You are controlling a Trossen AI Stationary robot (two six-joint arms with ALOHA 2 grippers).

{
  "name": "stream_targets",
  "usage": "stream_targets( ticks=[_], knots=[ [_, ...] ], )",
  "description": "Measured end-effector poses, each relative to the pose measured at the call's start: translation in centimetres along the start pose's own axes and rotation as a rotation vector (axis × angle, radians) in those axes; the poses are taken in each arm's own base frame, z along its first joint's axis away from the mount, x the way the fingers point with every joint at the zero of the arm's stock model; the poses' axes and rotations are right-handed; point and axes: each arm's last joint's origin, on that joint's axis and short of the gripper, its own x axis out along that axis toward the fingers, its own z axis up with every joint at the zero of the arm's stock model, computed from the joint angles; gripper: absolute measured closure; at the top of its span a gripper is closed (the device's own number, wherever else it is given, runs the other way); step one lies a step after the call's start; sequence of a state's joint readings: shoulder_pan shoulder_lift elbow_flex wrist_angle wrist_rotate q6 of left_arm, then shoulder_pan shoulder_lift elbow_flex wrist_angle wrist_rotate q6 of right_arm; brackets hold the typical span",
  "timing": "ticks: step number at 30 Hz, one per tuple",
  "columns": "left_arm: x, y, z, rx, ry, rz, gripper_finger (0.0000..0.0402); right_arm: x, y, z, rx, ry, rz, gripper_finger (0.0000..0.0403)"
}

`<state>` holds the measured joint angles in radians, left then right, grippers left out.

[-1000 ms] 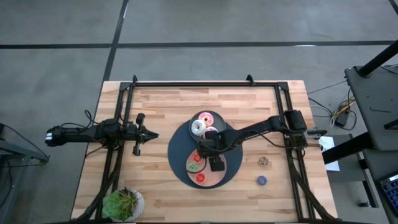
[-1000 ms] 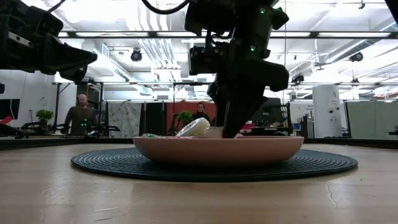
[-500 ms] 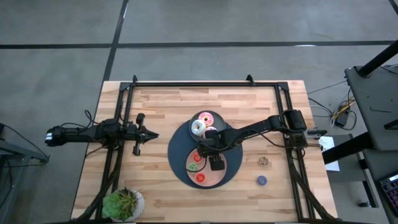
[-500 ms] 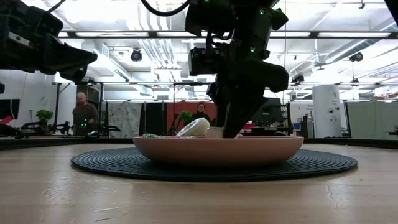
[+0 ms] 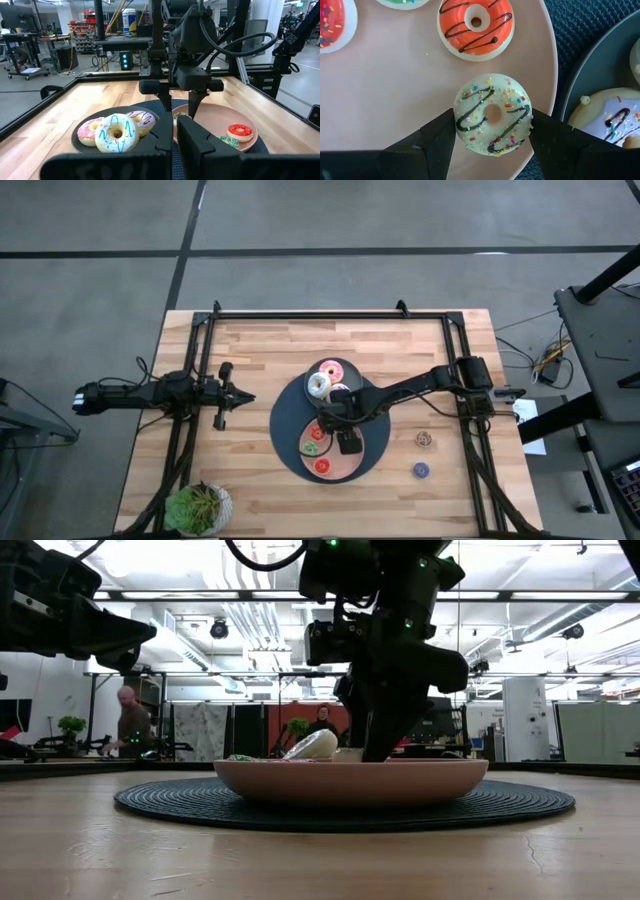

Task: Pick & Place donuts
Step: Put the small white doughnut into the pink plate

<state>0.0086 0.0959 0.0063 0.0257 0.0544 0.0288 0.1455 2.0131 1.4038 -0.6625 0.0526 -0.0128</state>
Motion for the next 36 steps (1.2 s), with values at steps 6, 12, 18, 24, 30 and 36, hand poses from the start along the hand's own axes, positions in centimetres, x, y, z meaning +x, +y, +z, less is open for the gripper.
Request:
stream_targets(
  ticks=[6,12,18,24,30,36],
  knots=[
    [0.0,0.0,-0.01,0.0,0.001,0.0,0.0402,0.03,0.0,0.02,-0.031,-0.004,0.0,0.0177],
    [0.0,0.0,-0.02,0.0,0.001,0.0,0.0402,0.03,0.02,0.05,-0.052,-0.007,0.0,0.0177],
    [0.0,0.0,-0.01,0.0,0.001,0.0,0.0402,0.13,0.02,0.0,-0.056,-0.01,0.0,0.0177],
    [0.0,0.0,-0.01,0.0,0.0,0.0,0.0402,0.27,0.03,-0.12,-0.069,-0.009,0.001,0.0177],
    [0.0,0.0,-0.01,0.0,0.001,0.0,0.0402,0.36,0.04,-0.19,-0.069,-0.009,0.001,0.0177],
    [0.0,0.0,-0.01,0.0,0.0,0.0,0.0402,0.42,0.04,-0.15,-0.069,-0.017,0.0,0.0177]
  ],
)
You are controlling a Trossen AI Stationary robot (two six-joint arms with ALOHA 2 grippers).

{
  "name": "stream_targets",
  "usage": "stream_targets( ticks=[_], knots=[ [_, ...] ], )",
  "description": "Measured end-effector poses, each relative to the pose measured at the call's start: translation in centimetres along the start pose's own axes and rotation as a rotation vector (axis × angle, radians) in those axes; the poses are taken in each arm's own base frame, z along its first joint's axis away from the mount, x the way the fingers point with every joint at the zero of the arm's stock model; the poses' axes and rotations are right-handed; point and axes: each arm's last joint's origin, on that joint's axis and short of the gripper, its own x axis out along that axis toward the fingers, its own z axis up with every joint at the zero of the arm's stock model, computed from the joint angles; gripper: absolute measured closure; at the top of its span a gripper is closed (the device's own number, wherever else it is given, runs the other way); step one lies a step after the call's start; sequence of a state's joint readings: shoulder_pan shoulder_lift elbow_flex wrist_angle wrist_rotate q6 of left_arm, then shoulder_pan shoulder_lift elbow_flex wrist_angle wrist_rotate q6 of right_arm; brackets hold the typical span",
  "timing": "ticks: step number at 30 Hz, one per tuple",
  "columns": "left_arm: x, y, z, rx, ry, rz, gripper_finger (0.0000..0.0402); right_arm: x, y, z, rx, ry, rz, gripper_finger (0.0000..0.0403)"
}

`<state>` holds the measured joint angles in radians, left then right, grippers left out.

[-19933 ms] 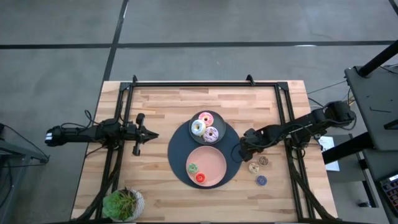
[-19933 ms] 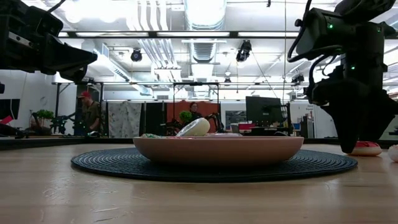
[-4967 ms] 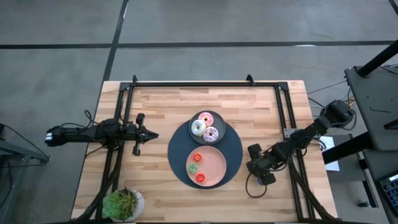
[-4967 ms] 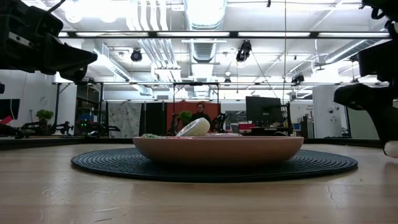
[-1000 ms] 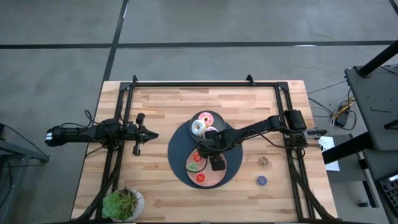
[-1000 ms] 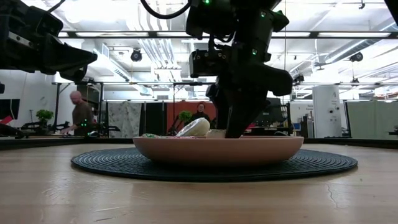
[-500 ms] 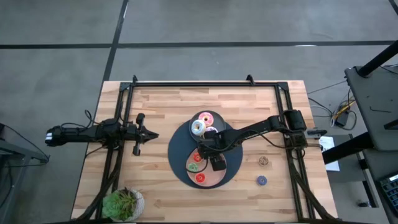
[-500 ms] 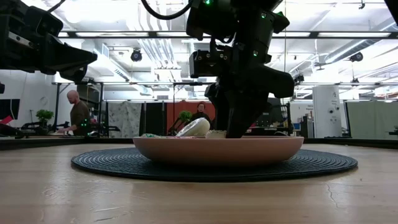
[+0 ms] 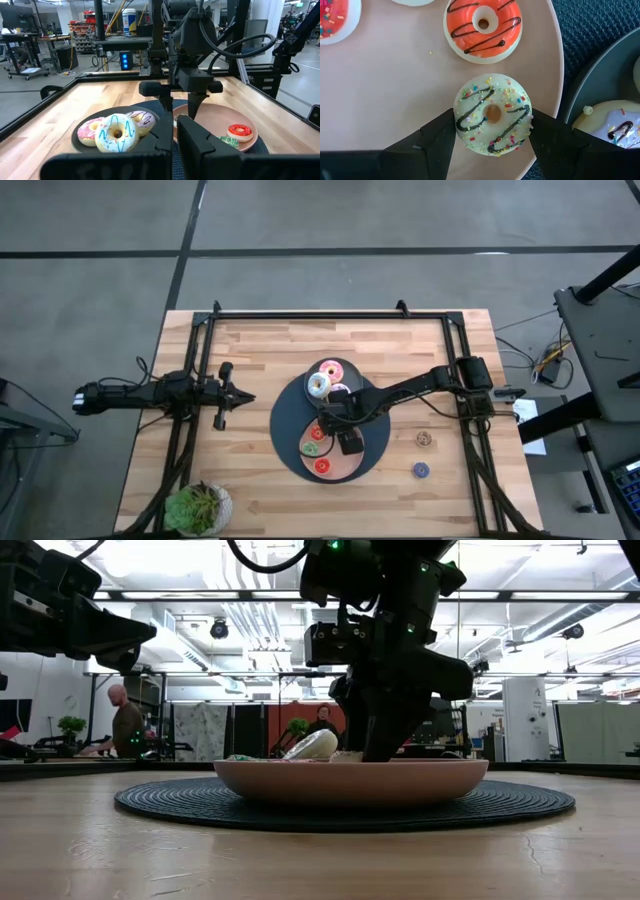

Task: Pick & Place donuts
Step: Put the small white doughnut into the pink plate, then put the small brown doughnut into the pink plate

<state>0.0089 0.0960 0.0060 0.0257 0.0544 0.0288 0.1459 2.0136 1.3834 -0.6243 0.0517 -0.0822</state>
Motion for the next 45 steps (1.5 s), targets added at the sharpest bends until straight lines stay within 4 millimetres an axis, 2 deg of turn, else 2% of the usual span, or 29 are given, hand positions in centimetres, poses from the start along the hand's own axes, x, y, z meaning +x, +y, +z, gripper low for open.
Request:
stream_targets(
  ticks=[9,24,31,37,45],
  knots=[
    [0.0,0.0,0.0,0.0,0.0,0.0,0.0402,0.0,0.0,0.0,-0.008,-0.003,0.007,0.0174],
    [0.0,0.0,0.0,0.0,0.0,-0.001,0.0402,-0.3,0.0,0.0,0.01,-0.006,0.007,0.0125],
    [0.0,0.0,0.0,0.0,0.0,0.0,0.0402,-4.5,0.2,0.2,0.006,-0.089,0.002,0.0129],
    [0.0,0.0,0.0,0.0,0.0,0.0,0.0402,-8.3,0.4,-0.6,0.061,-0.101,0.003,0.0139],
    [0.0,0.0,0.0,0.0,0.0,-0.001,0.0402,-10.3,0.7,-3.4,0.159,-0.07,0.01,0.0139]
  ],
)
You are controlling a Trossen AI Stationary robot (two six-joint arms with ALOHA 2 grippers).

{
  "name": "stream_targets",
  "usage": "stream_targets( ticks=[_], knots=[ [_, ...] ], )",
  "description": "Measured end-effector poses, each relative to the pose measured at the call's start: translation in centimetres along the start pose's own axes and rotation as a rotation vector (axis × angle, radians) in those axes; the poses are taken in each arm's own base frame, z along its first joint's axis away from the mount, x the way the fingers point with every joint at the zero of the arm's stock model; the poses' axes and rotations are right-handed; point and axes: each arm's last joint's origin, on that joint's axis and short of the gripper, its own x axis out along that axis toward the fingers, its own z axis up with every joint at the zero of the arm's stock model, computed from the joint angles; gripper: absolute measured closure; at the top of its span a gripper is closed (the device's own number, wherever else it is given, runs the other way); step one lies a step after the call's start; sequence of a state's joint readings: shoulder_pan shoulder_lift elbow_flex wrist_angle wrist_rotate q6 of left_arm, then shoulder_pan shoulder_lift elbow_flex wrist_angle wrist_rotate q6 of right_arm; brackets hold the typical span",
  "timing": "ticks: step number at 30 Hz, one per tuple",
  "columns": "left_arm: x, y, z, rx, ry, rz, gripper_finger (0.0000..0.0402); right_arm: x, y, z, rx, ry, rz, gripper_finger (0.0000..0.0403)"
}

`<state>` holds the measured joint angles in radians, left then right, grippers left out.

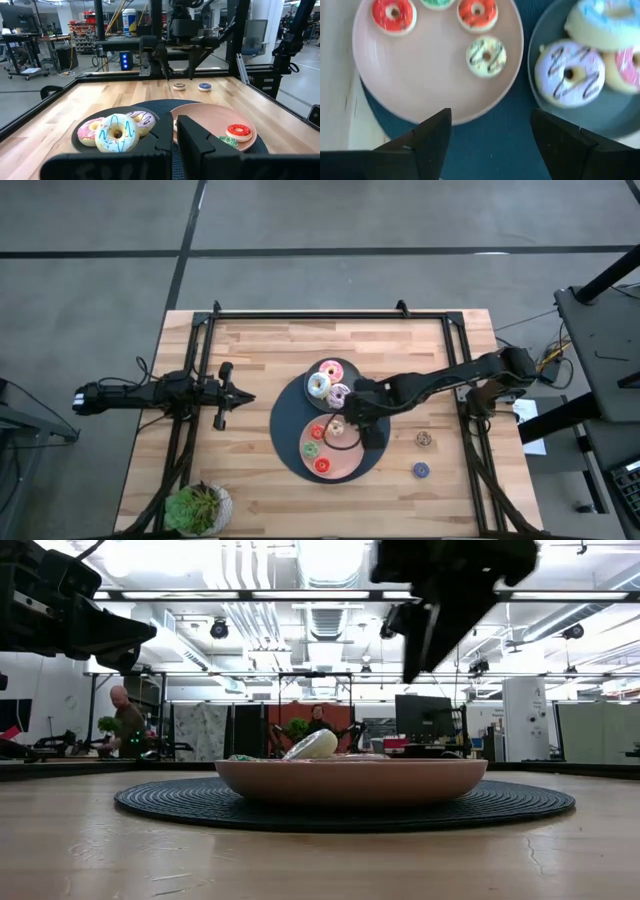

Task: Pick & Place donuts
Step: Put the small brown doughnut into the pink plate

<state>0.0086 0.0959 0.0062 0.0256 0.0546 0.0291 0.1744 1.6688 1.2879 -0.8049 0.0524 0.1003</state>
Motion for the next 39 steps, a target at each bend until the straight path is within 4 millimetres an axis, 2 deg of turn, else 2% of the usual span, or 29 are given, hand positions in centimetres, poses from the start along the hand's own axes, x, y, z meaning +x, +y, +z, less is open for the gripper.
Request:
stream_targets(
  ticks=[6,15,24,31,39],
  knots=[
    [0.0,0.0,0.0,0.0,0.001,0.0,0.0402,-1.1,0.6,-3.2,0.034,0.002,0.012,0.0131],
    [0.0,0.0,0.0,0.0,0.0,0.0,0.0402,-2.6,1.0,-9.4,0.137,0.004,0.035,0.0138],
    [0.0,0.0,0.0,0.0,0.001,0.0,0.0402,-3.8,1.5,-14.3,0.334,0.055,0.045,0.0122],
    [0.0,0.0,0.0,0.0,0.0,0.0,0.0402,-4.6,2.3,-16.6,0.243,0.067,0.071,0.0104],
    [0.0,0.0,0.0,0.0,0.001,0.001,0.0402,-4.2,3.0,-19.0,0.07,0.081,0.099,0.0094]
  ],
)
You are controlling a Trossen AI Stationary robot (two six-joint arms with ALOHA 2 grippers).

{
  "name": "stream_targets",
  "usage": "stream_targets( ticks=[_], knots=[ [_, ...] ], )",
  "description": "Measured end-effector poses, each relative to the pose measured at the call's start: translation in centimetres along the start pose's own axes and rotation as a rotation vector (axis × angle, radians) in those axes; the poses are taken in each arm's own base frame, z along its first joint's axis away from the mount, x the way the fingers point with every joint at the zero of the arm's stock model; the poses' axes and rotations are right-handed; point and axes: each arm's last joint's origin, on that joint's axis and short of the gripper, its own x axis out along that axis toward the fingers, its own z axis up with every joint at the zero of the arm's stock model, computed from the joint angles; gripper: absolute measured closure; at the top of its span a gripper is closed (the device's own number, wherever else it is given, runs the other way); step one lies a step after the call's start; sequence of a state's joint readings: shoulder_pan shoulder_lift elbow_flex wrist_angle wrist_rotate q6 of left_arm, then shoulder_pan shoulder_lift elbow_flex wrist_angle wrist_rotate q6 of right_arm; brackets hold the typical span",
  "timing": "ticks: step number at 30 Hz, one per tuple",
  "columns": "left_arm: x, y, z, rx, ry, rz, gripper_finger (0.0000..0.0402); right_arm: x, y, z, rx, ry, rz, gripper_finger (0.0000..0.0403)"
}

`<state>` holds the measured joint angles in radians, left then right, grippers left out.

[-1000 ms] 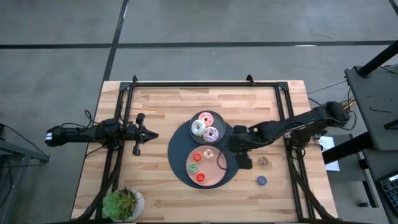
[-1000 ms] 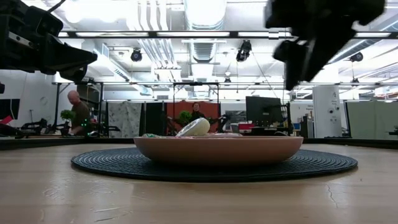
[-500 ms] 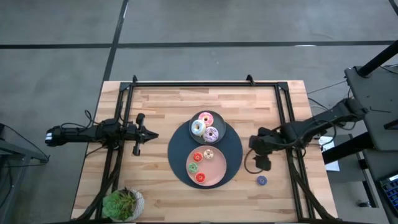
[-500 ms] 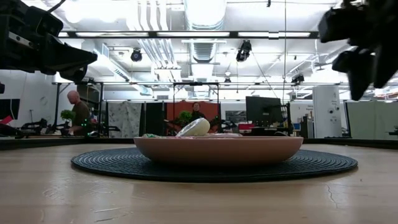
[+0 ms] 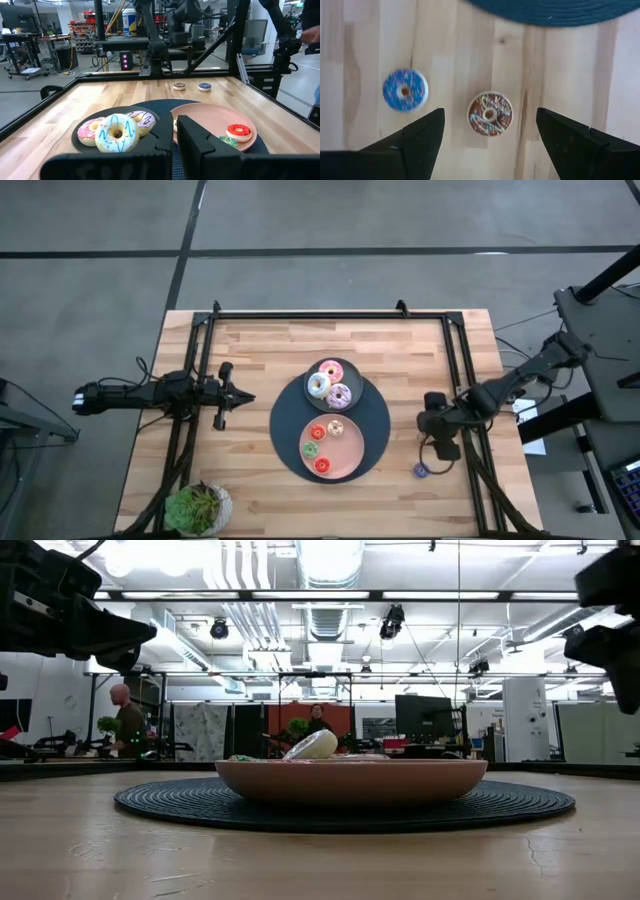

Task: Pick & Place donuts
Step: Put the small brown doughnut into the pink plate

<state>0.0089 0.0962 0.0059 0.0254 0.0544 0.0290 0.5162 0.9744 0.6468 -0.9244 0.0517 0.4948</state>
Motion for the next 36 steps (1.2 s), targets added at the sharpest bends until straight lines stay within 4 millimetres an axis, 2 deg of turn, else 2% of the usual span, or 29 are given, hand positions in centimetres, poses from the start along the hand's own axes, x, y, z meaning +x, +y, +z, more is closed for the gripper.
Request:
stream_targets(
  ticks=[7,16,26,36],
  knots=[
    [0.0,0.0,0.0,0.0,-0.001,0.0,0.0402,1.1,0.8,-0.5,-0.132,0.027,0.035,0.0097],
    [0.0,0.0,0.0,0.0,0.0,0.0,0.0402,2.2,1.1,-0.2,-0.124,0.079,0.006,0.0092],
    [0.0,0.0,0.0,0.0,0.0,0.0,0.0402,2.6,1.2,0.0,0.255,0.075,-0.025,0.0092],
    [0.0,0.0,0.0,0.0,0.0,0.0,0.0402,2.9,0.3,0.2,0.67,0.066,-0.115,0.0092]
  ],
)
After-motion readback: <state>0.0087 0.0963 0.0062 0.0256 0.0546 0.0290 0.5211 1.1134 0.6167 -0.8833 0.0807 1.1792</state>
